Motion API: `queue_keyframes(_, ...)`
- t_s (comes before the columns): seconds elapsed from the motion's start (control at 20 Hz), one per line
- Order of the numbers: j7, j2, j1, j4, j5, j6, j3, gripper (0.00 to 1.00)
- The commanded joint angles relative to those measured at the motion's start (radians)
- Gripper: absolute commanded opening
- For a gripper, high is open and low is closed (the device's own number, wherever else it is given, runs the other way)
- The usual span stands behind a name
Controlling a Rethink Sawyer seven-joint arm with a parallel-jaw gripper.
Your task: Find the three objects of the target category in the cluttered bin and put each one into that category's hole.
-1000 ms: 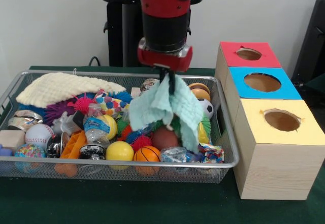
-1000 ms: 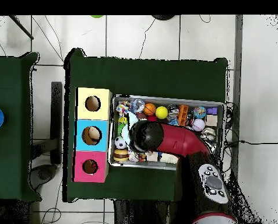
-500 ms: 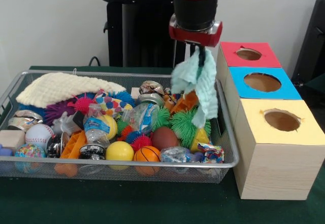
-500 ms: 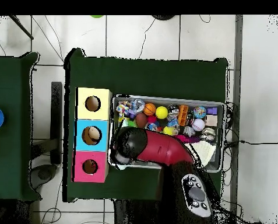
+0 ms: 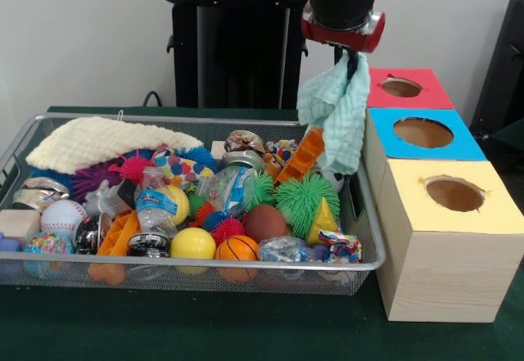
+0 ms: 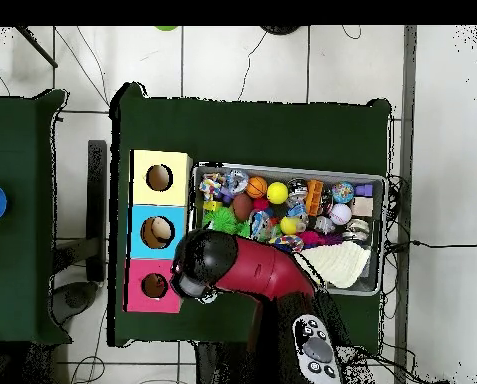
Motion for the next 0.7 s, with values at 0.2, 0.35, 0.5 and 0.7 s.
queue_keyframes(0.2,0.187,0.075,-0.041,0.024,0.041,0.023,-0.028,0.0)
queue_keyframes(0.35,0.177,0.066,-0.056,0.024,0.034,0.047,-0.045,0.0)
queue_keyframes(0.5,0.158,0.036,-0.068,0.037,0.016,0.064,-0.067,0.0)
queue_keyframes(0.7,0.073,0.125,-0.142,0.041,0.008,-0.034,-0.033,0.0)
